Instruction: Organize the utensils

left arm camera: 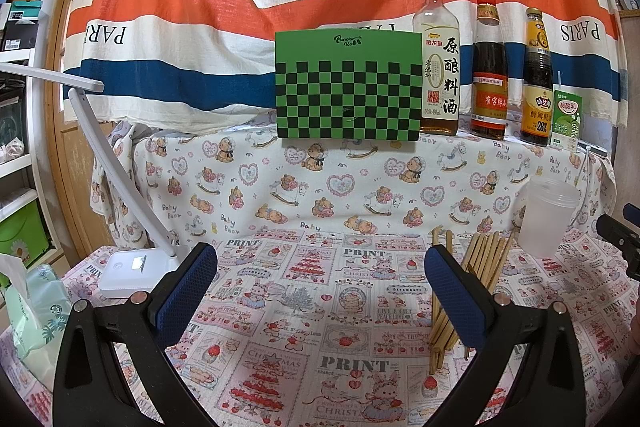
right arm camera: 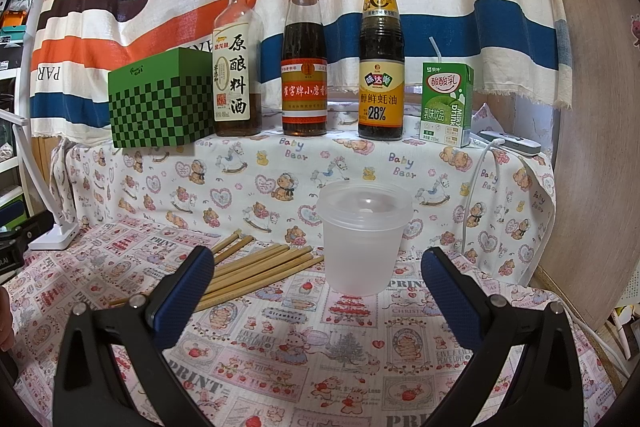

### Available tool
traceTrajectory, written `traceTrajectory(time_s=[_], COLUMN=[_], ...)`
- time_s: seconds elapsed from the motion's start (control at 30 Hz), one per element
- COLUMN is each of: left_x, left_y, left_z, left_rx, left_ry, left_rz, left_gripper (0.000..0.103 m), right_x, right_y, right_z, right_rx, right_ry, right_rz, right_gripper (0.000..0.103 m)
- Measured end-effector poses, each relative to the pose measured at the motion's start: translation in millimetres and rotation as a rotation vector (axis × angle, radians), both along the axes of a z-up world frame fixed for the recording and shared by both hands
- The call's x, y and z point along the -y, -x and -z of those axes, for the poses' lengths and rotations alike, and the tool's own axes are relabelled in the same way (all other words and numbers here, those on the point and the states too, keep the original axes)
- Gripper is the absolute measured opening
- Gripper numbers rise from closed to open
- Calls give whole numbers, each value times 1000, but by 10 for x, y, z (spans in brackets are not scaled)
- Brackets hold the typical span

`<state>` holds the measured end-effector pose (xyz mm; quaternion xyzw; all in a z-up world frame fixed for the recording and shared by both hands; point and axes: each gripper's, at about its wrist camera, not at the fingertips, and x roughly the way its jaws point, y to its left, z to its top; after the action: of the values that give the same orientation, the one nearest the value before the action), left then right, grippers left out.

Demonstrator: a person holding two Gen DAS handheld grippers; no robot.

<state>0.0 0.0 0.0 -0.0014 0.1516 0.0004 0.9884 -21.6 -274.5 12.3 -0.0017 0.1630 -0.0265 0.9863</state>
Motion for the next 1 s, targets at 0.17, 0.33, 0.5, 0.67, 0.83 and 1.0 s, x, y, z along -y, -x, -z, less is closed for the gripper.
traceTrajectory(time_s=[0.17,0.33,0.5,0.67,0.83,1.0], left_x=[0,0,0,1,-4,-4], left_y=[0,0,-1,-2,10,34], left_z=[0,0,0,0,-2,-12], left_rx=[0,0,0,-1,1,7], left_ry=[0,0,0,-1,0,-3], left_rz=[0,0,0,0,-1,8], left_gripper=[103,103,103,103,103,103], right_x=[0,0,0,6,-38,-21], right_y=[0,0,1,-24,-12,3], right_z=[-1,0,-2,-7,16,1], right_rx=[0,0,-6,-27,-24,-24], right_ry=[0,0,-1,3,2,-1], right_rz=[0,0,-3,-23,-29,-30], right_gripper=[103,103,103,103,103,103])
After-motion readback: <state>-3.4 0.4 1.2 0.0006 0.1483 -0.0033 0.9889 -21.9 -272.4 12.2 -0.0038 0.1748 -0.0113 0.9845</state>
